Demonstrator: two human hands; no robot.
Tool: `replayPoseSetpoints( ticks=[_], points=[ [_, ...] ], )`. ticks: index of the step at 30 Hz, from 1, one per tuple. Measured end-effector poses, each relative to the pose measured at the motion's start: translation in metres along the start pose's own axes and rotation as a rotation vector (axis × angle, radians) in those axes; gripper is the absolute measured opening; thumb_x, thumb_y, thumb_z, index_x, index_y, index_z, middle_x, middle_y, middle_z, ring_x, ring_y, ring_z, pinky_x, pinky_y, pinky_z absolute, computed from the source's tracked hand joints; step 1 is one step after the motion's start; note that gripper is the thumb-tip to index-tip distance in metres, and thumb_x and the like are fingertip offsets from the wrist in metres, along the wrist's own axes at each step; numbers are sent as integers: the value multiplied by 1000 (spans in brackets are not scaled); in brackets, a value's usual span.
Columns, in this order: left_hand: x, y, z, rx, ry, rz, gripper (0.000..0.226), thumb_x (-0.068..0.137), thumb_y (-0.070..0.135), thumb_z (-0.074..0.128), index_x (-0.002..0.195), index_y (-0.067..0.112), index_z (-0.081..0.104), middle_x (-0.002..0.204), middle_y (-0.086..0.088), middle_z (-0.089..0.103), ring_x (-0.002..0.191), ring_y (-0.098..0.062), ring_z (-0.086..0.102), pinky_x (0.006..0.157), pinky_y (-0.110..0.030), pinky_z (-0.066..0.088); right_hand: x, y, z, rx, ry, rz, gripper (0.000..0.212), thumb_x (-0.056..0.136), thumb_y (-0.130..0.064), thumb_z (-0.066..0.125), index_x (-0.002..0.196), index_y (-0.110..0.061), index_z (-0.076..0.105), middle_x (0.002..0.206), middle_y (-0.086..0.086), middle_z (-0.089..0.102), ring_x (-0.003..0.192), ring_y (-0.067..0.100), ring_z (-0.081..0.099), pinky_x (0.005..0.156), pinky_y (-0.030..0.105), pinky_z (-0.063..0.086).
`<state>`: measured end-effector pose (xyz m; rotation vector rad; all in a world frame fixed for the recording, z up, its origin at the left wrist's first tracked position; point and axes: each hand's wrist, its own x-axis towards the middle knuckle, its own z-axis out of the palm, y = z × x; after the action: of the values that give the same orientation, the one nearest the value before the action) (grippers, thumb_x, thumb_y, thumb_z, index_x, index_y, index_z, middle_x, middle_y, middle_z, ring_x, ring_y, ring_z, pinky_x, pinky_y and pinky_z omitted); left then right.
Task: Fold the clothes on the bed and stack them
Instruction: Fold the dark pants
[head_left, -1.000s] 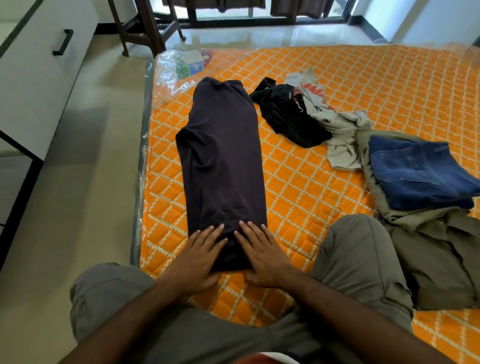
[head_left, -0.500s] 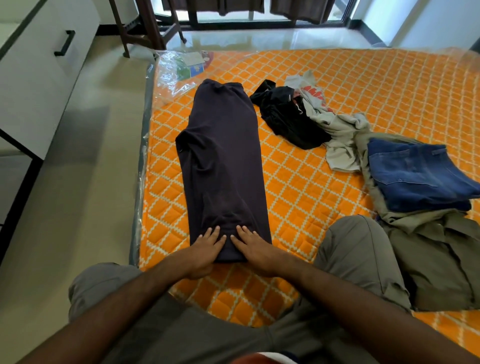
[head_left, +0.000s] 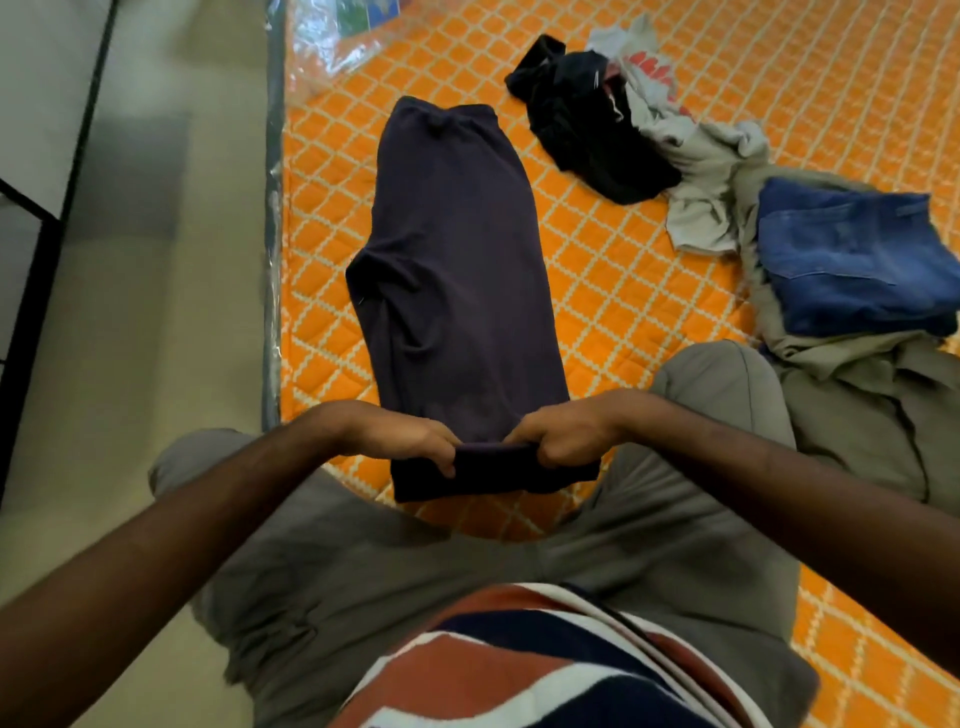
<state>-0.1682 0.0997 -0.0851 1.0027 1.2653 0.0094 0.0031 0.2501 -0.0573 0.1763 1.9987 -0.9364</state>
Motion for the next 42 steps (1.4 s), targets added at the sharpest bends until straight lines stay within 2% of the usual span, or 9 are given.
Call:
replayPoseSetpoints(
  ticks=[5,10,14,16,26,30,35,40,42],
  points=[
    [-10,-5,-26,-19,334,220,44,102,46,44,136,23,60,139,14,58,126,9,49,114,-21,33,-7,1,-17,94,-33,-67,37,87,10,54,114,-13,64,102,3,65,87,11,59,76,28,47],
    [-1,-37,-21,-518,496,155,111,58,84,66,146,26,30,136,4,52,118,-9,52,85,-13,49,-10,6,-78,362,60,-162,34,95,8,55,127,-2,63,116,4,70,103,10,67,91,24,54],
    [22,-66,-40,-990,537,271,60,94,69,42,144,37,44,138,11,58,134,-20,51,105,-37,46,8,10,-152,368,233,-149,39,93,9,57,129,-6,64,124,7,70,113,17,67,94,31,56],
    [25,-72,-43,-1035,521,266,63,95,74,22,137,37,52,138,10,60,131,-16,54,109,-41,42,24,13,-185,269,311,-115,39,92,8,58,127,-9,66,123,6,71,113,19,68,97,37,55],
    [48,-65,-46,-691,943,198,53,90,31,73,136,17,53,128,8,61,118,-12,59,99,-31,50,94,46,-204,-271,872,204,52,84,-8,52,134,-21,52,131,10,52,120,35,51,96,49,48],
    [55,-62,-52,-664,905,170,83,74,31,87,144,15,45,137,5,56,122,-15,56,98,-30,50,93,56,-137,-82,1066,223,44,86,-36,62,122,-14,51,124,12,55,115,37,55,88,47,50],
    [62,-64,-48,-375,1060,157,93,71,31,90,146,14,37,146,0,47,131,-18,47,101,-32,45,92,57,-18,227,932,414,86,61,-82,62,115,-18,48,121,9,62,111,34,60,87,46,52],
    [63,-53,-35,-228,1293,176,91,75,22,86,145,9,29,146,-11,42,133,-28,45,101,-33,44,108,42,29,55,1077,496,49,78,-49,66,111,-22,43,113,1,49,109,27,49,89,48,43],
    [58,-51,-29,108,1526,184,89,76,26,82,147,9,32,142,-13,41,129,-31,44,103,-44,42,111,39,27,82,1163,482,43,75,-40,68,106,-23,42,106,-1,48,103,24,49,86,46,43]
  ],
)
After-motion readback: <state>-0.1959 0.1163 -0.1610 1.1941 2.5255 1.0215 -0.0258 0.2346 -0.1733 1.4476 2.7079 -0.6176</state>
